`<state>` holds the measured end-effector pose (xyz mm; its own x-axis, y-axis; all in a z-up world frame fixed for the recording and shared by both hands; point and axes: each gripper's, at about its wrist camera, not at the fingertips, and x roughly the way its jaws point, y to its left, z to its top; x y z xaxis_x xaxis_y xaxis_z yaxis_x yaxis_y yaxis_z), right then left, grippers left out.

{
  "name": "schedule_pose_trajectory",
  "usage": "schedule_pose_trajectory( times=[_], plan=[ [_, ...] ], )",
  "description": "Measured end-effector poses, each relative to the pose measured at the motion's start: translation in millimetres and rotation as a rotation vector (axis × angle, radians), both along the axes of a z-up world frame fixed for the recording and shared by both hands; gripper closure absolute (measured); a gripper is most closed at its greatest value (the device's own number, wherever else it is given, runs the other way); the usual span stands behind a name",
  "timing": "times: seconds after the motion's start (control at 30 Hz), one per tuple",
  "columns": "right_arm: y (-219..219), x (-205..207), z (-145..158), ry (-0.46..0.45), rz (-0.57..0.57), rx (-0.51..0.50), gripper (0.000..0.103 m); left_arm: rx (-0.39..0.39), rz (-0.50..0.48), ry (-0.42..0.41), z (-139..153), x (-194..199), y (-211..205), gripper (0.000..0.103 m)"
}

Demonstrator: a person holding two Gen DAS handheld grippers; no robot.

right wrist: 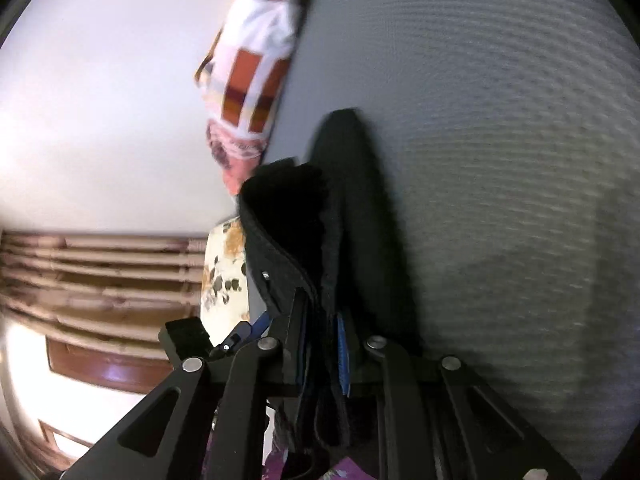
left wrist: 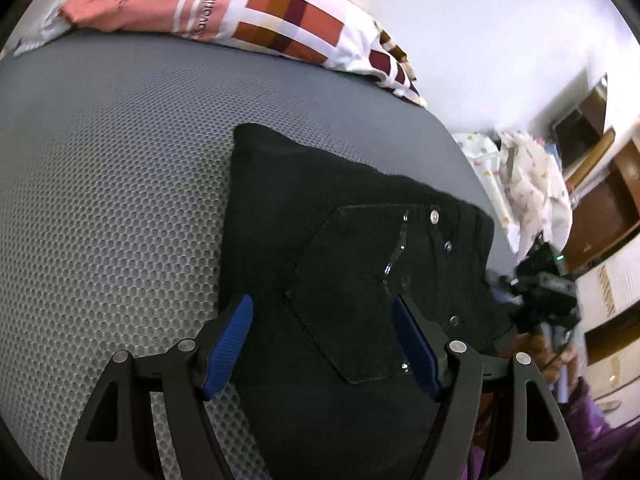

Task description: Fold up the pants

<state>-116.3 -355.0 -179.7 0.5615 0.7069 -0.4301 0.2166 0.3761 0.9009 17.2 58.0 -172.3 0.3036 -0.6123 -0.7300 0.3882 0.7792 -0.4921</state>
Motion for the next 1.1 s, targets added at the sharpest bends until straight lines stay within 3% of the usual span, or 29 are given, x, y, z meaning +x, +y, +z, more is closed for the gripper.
schedule_pose_trajectory(
  times=[0.1, 0.17, 0.23, 0.43, 0.63, 0.77, 0.87, 1.03, 1.1],
  plan=[
    [-15.7, -19.7, 22.6, -0.047, -0.068, -0.099, 0.082, 0.033, -0.026, -0.035, -1.7, -3.9, -9.2, 0.024],
    [-16.6, -31.6, 35.1, -0.099, -0.06, -0.051, 0.082, 0.037, -0.042, -0.051, 0.6, -6.6, -10.5, 0.024],
    [-4.8, -42.1, 46.1, -0.15, 0.017, -0.004, 0.082, 0.015, -0.039, -0.041, 1.8, -6.1, -7.7, 0.024],
    [43.1, -62.0, 54.9, -0.129, 0.147, -0.185, 0.08, -0.076, 0.013, 0.028, 3.7, -4.4, 9.0, 0.024],
    [69.8, -56.0, 53.0, -0.141, 0.155, -0.268, 0.08, -0.05, 0.014, 0.024, 3.0, -9.9, 14.5, 0.024],
    [84.5, -45.3, 67.2, -0.203, 0.162, -0.364, 0.087, -0.064, 0.028, 0.034, 1.2, -10.9, 19.8, 0.024],
    [86.7, -38.4, 63.4, -0.17, 0.173, -0.435, 0.087, -0.069, 0.033, 0.039, -0.6, -13.1, 23.3, 0.024],
    [73.3, -33.7, 43.0, -0.095, 0.115, -0.313, 0.083, -0.064, 0.037, 0.045, -1.1, -14.0, 24.6, 0.024],
    [69.9, -30.6, 40.4, -0.086, 0.095, -0.261, 0.071, -0.065, 0.038, 0.052, -1.1, -14.4, 24.8, 0.024]
  ],
)
